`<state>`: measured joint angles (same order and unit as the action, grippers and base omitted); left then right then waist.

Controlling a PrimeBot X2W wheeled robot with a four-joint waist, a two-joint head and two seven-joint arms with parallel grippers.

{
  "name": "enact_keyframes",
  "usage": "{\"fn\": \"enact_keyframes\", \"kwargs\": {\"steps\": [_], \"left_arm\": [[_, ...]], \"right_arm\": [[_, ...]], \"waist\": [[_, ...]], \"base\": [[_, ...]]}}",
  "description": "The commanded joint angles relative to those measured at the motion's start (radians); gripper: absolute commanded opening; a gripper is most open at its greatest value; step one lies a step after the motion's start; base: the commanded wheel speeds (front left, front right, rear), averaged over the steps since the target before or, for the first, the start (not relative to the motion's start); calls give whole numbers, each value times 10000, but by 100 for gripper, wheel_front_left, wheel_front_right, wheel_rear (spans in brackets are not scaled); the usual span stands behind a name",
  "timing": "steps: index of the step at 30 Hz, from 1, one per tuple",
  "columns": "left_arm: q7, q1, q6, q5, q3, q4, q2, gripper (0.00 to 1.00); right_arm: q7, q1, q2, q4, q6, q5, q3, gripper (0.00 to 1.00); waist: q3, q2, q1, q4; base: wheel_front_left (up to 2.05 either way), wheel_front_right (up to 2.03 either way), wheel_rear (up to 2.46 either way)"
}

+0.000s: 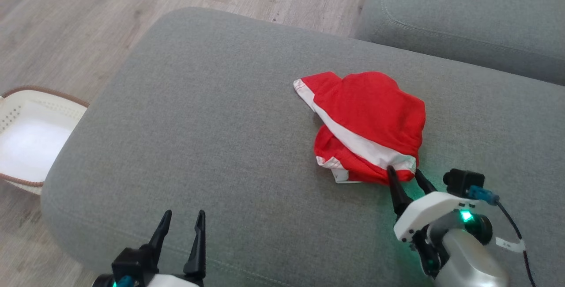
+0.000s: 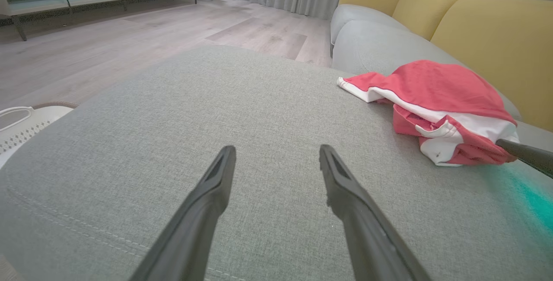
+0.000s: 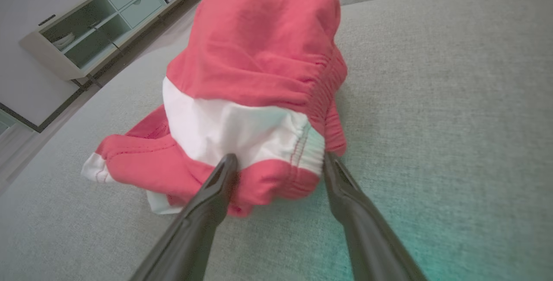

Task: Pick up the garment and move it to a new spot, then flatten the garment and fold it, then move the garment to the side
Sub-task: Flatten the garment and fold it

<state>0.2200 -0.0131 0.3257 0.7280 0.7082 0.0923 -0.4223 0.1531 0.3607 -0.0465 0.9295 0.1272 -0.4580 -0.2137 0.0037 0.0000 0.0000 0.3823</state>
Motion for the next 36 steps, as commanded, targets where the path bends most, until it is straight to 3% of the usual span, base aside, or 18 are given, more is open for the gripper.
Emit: {"fn": "enact_keyframes", "kwargs": {"steps": [1,8,10,12,13,19,28,36], "left_arm": [[93,-324,17,-35,-328,-247,-101,100],[76,-326,31,-23,-287,-259,-108,100],[65,-334,37,-18,-278,-257,-109,100],[57,-350,41,-14,-269,-250,-106,100],[53,-359,42,-12,-266,-246,-105,100],[65,-354,69,25,-297,-197,-125,100],[131,-158,128,113,-388,-227,-166,100],[158,-53,154,139,-371,-307,-151,100]], "right_arm": [[260,615,-37,-156,35,-256,-440,100],[626,1126,-37,35,35,-822,-1198,99],[667,1265,-37,91,35,-972,-1404,45],[692,1417,-37,198,35,-1066,-1602,20],[708,1492,-37,261,35,-1108,-1687,0],[952,1809,-37,251,35,-1092,-2131,0],[917,688,-37,-1644,35,-1038,-3329,0],[-111,-1194,-808,-3419,35,110,-1652,0]], "waist": [[12,0,0,-30],[42,0,0,-109],[50,0,0,-139],[54,0,0,-170],[56,0,0,-184],[0,0,0,-375],[-475,0,0,-1239],[-685,0,0,-1953]], "base": [[0,0,0],[0,0,0],[0,0,0],[0,0,0],[0,0,0],[0,0,0],[0,0,0],[0,0,0]]}}
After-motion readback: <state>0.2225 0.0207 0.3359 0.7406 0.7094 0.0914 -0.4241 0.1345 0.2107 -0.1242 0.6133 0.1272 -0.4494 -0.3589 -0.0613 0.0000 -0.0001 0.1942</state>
